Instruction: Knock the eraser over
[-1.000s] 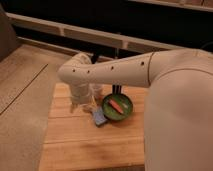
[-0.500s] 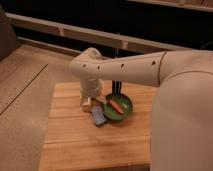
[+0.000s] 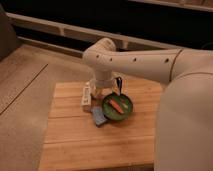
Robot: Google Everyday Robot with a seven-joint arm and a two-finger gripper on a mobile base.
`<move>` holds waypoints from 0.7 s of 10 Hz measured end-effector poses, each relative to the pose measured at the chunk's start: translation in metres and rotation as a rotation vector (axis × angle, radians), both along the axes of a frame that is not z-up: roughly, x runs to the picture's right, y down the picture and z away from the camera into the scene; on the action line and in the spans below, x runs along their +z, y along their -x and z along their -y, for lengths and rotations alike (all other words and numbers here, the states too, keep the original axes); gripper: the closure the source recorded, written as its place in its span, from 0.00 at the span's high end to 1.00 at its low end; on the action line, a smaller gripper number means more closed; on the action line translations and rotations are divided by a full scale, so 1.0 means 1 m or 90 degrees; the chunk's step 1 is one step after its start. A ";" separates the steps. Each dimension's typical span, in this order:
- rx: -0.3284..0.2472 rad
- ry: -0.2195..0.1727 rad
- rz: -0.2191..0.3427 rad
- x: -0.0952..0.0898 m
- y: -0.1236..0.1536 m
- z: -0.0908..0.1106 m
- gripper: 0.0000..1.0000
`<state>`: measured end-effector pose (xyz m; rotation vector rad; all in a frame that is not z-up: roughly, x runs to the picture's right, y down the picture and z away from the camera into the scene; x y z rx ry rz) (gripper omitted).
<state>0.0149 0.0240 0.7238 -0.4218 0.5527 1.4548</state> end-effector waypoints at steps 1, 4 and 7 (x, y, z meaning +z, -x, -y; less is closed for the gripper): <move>0.001 0.001 -0.003 0.000 -0.002 0.000 0.65; 0.000 0.000 0.002 0.001 0.002 0.000 0.65; -0.002 0.018 -0.011 0.025 -0.017 -0.007 0.65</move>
